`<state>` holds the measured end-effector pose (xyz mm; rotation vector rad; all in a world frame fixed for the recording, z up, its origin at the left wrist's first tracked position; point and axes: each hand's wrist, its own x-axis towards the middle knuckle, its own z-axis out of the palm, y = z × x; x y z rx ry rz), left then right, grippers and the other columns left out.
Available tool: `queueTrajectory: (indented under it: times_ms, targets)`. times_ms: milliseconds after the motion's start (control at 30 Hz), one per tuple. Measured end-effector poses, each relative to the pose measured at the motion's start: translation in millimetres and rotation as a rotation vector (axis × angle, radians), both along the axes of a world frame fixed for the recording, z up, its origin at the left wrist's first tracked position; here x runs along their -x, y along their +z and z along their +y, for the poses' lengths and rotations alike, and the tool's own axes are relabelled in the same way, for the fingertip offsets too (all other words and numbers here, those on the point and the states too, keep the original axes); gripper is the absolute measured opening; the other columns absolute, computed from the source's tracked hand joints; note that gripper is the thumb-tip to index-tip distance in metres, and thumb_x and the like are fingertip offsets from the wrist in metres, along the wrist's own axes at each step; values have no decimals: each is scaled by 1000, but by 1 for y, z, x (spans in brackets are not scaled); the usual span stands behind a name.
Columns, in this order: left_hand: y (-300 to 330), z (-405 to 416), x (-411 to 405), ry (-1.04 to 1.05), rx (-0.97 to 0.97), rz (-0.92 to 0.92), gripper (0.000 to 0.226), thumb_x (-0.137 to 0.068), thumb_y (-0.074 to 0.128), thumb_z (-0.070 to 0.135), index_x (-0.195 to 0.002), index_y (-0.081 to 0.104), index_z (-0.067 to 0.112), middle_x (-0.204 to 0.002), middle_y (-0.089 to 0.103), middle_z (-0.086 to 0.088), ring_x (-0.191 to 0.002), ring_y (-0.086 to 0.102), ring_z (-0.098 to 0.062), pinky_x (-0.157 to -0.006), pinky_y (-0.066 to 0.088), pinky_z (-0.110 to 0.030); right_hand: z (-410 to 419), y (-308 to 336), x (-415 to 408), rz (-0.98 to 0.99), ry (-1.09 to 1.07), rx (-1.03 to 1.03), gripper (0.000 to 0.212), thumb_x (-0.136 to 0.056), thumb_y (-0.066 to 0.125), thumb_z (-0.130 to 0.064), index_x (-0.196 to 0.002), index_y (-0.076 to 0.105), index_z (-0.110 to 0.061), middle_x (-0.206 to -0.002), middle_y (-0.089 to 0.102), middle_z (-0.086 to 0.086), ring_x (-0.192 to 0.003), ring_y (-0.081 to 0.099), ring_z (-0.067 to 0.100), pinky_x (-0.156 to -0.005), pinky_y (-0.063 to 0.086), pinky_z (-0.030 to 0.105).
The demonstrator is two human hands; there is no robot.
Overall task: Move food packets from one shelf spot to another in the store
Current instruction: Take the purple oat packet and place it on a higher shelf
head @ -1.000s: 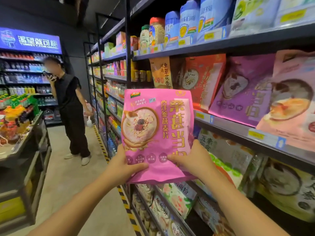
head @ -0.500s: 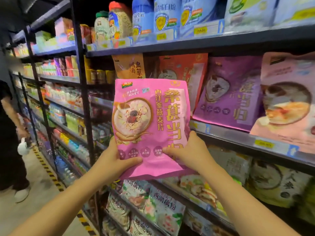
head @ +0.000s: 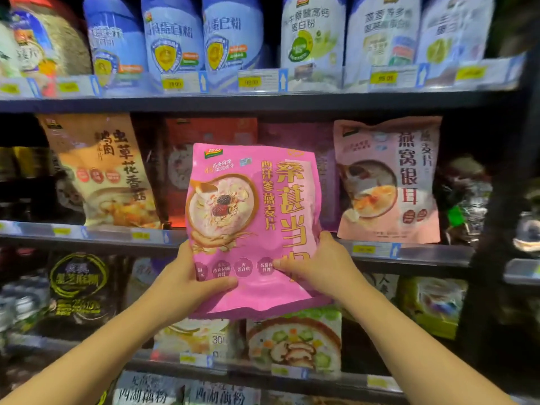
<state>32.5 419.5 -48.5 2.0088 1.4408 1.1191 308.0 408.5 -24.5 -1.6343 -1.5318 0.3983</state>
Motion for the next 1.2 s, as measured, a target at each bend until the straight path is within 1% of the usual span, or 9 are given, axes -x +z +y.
queueTrajectory:
  times_ms: [167,267,367,433,600,700,933,1067,1200]
  targets:
    - [7,32,-28,-97,-31,-42,100,-52,86,77,-134,38,47,-125,62,28,-107,62,9,-87,49,-21,19,7,-28,-17,-21,-15,88,-57,90,-67,-119,58,-15,-111,69,1,-104,67,22,-87,58,43]
    - [12,50,-40,-114,-54,-73,97,-52,88,74,-132,41,47,-126,63,27,-112,62,6,-94,51,-28,32,14,-39,-24,15,-30,83,-60,89,-65,-121,63,-15,-111,72,4,-106,69,23,-90,58,44]
    - [21,64,-45,-113,-63,-71,89,-46,84,82,-120,43,53,-114,65,38,-103,62,16,-84,49,-20,44,24,-47,-48,-11,-60,85,-59,88,-68,-121,64,-16,-112,72,2,-105,68,21,-90,58,42]
    - [28,72,-48,-135,-74,-91,90,-48,86,81,-123,44,53,-116,62,43,-105,63,15,-87,52,-24,50,30,-52,-54,-35,-70,87,-57,86,-72,-118,65,-14,-109,72,3,-101,69,21,-87,58,42]
    - [46,91,-53,-136,-107,-77,92,-53,87,74,-128,43,44,-113,65,32,-100,58,22,-80,47,-16,65,49,-57,-50,-17,-71,89,-52,82,-75,-117,67,-16,-106,75,2,-98,72,21,-88,59,44]
    - [58,104,-53,-148,-141,-51,86,-57,86,69,-127,44,43,-112,65,32,-98,56,25,-76,44,-8,76,59,-58,-45,-4,-71,81,-46,78,-77,-105,73,-21,-88,79,-5,-83,75,12,-81,61,40]
    - [85,138,-59,-205,-156,-67,91,-60,88,63,-134,46,31,-122,64,21,-111,64,-3,-101,51,-38,99,78,-67,16,6,-137,39,-63,91,-59,-82,79,-28,-74,79,-10,-66,75,4,-68,56,30]
    - [87,158,-62,-229,-202,-20,85,-62,85,67,-127,42,33,-112,61,26,-96,60,16,-75,46,-7,117,85,-70,-6,-12,-125,36,-64,92,-57,-84,80,-29,-77,80,-8,-72,76,6,-79,61,36]
    - [84,181,-69,-219,-191,-8,72,-68,88,58,-116,45,26,-101,61,20,-79,58,15,-61,43,-9,132,78,-72,31,-111,-111,73,-55,94,-63,-101,74,-10,-85,80,0,-83,77,17,-87,61,45]
